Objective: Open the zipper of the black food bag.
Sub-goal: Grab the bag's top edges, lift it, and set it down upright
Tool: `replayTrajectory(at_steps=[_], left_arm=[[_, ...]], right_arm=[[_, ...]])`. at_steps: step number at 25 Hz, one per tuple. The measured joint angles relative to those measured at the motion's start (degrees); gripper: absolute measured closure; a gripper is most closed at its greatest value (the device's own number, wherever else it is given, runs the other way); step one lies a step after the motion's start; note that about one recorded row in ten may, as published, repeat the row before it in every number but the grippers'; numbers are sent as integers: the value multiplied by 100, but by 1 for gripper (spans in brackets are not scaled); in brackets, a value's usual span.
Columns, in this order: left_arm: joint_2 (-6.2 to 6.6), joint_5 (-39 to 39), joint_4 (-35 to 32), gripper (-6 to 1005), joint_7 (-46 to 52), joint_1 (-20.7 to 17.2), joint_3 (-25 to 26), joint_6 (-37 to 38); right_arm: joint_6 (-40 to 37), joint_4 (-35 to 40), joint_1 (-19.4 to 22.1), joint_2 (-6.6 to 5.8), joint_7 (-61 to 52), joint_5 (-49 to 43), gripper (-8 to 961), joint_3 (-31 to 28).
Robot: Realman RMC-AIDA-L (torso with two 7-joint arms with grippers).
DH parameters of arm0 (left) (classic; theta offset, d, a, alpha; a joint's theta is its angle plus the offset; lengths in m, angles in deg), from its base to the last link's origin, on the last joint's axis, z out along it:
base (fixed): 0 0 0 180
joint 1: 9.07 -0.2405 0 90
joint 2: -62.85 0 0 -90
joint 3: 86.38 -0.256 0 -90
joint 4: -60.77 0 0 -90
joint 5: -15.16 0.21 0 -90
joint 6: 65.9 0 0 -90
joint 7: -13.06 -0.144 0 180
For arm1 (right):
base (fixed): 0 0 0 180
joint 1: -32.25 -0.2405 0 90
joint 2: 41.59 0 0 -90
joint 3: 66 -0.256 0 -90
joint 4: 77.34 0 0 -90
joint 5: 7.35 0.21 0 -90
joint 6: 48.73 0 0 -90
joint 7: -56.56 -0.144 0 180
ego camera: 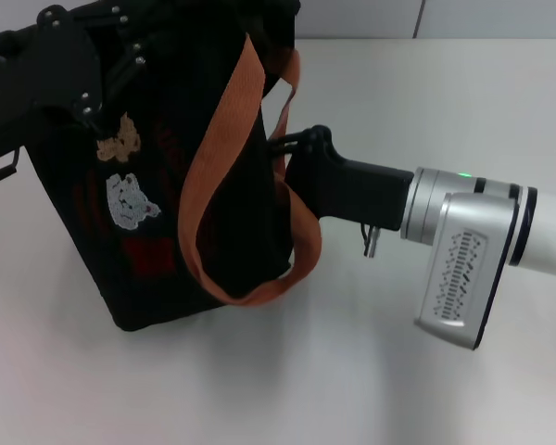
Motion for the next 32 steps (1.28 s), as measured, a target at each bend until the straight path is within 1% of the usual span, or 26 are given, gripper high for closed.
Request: replayTrajectory(at_steps=[4,6,16,26,32], left_arm=[[-1,-3,66,894,-33,3,-8,11],[-1,-4,67,894,-32,3,-8,12],[-1,-2,68,894,-13,7,-12,35],[4,-1,68,895,-9,7,-10,33],[8,0,67,895,4,8,3,-10]], right_arm=[[-143,0,-6,0,-45,491,708,27],[-152,1,-8,0,-55,529,708,43],[-128,-57,-17,-1,-61,537,707,209],[-11,-98,175,0,566,520,707,231],[-2,-100,247,0,695,515,708,235]])
